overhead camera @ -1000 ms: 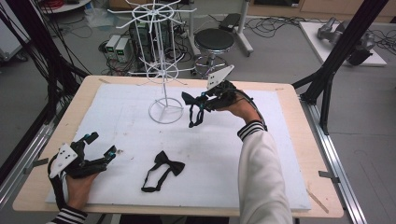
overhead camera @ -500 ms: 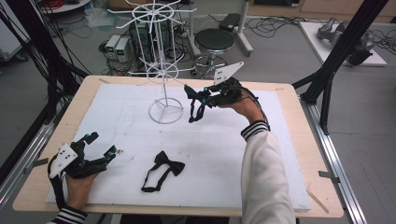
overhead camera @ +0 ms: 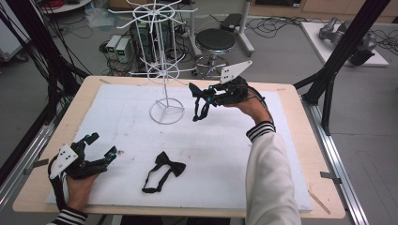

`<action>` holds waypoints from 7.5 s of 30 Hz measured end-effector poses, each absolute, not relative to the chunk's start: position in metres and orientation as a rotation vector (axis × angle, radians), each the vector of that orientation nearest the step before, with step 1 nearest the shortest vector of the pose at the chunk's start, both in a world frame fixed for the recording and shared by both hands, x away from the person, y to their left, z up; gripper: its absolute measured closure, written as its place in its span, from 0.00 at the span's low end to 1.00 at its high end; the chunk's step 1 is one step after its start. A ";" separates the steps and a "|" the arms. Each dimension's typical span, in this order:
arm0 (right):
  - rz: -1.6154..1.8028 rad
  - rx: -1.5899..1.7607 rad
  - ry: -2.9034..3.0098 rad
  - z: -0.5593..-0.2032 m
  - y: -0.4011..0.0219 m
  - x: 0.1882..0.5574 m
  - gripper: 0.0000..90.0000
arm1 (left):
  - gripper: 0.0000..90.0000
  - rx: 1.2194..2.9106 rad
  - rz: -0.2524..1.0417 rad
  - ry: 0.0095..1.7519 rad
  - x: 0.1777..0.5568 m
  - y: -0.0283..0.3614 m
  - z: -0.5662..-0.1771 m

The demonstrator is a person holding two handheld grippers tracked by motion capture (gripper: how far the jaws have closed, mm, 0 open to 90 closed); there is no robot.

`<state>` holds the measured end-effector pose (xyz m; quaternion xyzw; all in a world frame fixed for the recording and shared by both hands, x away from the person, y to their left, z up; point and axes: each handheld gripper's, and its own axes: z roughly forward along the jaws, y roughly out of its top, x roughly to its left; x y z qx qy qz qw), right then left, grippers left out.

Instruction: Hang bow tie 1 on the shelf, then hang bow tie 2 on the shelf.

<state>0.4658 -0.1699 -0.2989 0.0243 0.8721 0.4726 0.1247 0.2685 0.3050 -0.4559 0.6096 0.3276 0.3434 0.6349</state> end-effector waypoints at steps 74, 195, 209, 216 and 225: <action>1.724 0.362 2.129 -0.279 -0.132 0.465 0.81 | 0.14 1.391 0.784 0.748 0.269 0.305 -0.456; 1.547 0.841 1.725 -0.412 -0.260 0.271 0.13 | 0.14 1.371 0.745 0.738 0.264 0.311 -0.442; 1.543 0.868 1.735 -0.414 -0.263 0.270 0.13 | 0.14 1.544 0.750 0.617 0.274 0.302 -0.385; 1.589 0.861 1.689 -0.415 -0.264 0.268 0.13 | 0.14 1.588 0.698 0.560 0.281 0.290 -0.364; 1.592 0.863 1.680 -0.420 -0.266 0.265 0.13 | 0.14 1.703 0.635 0.488 0.293 0.279 -0.354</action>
